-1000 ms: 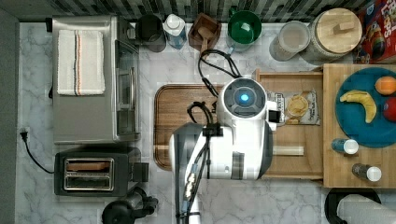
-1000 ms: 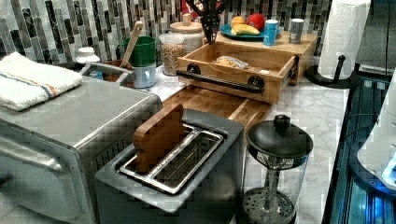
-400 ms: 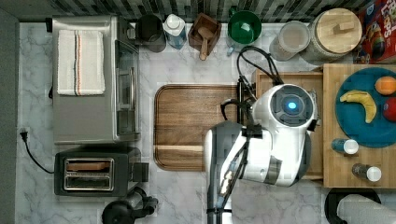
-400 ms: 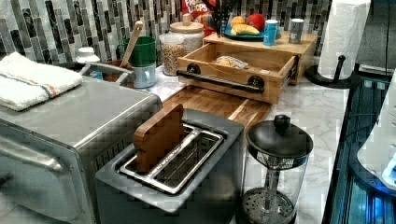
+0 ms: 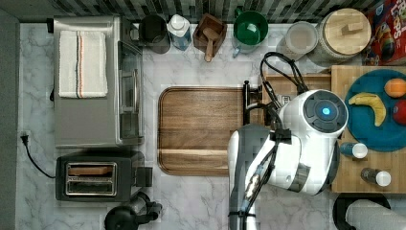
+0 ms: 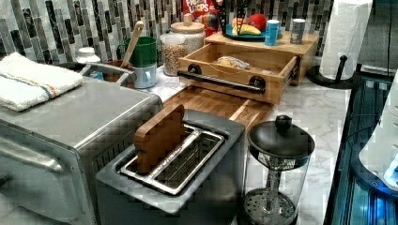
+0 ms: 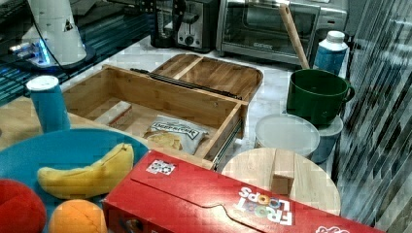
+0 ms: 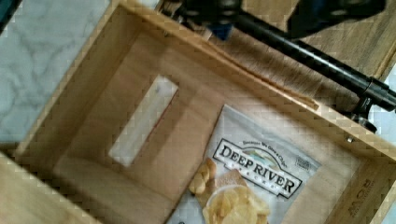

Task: Pick up the butter.

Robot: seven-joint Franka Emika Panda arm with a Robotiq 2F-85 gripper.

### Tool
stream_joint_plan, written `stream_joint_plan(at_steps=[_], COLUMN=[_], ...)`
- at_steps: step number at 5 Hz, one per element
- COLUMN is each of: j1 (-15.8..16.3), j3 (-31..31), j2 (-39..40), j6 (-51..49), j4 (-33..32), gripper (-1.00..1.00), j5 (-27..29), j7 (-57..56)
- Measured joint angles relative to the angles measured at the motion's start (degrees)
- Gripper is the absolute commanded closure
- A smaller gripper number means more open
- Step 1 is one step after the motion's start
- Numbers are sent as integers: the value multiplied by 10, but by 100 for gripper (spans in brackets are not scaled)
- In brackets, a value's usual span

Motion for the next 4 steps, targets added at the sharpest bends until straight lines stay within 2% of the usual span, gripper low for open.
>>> stream_joint_plan(at_steps=[2,4], j1=[-18,-56], j3=[-19,-30], j2=[31,43], j6=[68,41], j4=[3,2], gripper=[-100,-100], j5=[2,2], j7=[-12,0])
